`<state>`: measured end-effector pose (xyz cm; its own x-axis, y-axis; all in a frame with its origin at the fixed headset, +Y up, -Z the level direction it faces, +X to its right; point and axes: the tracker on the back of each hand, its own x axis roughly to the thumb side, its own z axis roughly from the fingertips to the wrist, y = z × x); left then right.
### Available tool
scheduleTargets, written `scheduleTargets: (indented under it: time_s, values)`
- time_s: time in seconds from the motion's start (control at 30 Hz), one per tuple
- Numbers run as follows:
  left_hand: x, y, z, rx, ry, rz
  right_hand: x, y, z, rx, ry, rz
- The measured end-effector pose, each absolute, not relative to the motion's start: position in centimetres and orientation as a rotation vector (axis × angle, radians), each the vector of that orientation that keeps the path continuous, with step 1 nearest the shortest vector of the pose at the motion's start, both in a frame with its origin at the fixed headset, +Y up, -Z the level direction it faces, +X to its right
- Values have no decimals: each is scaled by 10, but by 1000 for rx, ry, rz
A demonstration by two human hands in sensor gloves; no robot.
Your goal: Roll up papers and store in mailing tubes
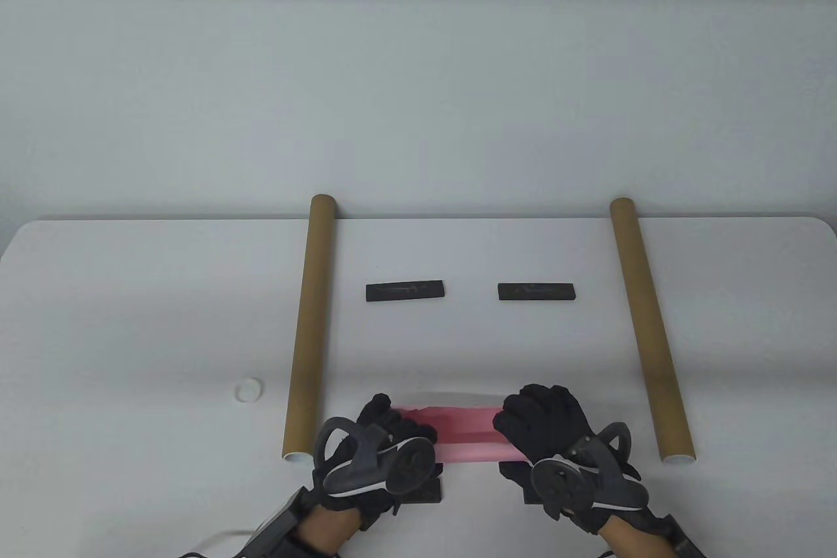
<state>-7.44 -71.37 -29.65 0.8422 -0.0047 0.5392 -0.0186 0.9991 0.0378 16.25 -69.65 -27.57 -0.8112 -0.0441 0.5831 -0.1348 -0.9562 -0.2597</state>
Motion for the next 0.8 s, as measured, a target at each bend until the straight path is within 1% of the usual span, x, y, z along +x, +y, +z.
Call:
scheduleTargets:
  time_s: [0.1,0.23,0.33,0.4,0.47,0.53,0.63,0.73,0.8]
  values:
    - [-75,-714,-294,67,-560,-6,162,-697,-277,935,-407,2903]
    - [-72,-709,-290,161,-581,-67,162,-698,-281,927,-325,2898]
    - [-69,-704,-284,254,-653,-48,166,-698,-284,906,-251,2842]
    - [-69,-703,-284,234,-651,-49,170,-698,-284,890,-260,2830]
    - [-70,-704,-287,185,-629,-5,172,-696,-282,871,-345,2836]
    - [-72,-706,-290,136,-613,28,171,-694,-279,902,-417,2854]
    - [-75,-707,-293,105,-602,52,169,-693,-276,917,-457,2838]
    - [-75,-707,-289,138,-612,30,170,-694,-277,920,-459,2802]
    - [-73,-706,-286,186,-640,-7,171,-695,-279,927,-400,2813]
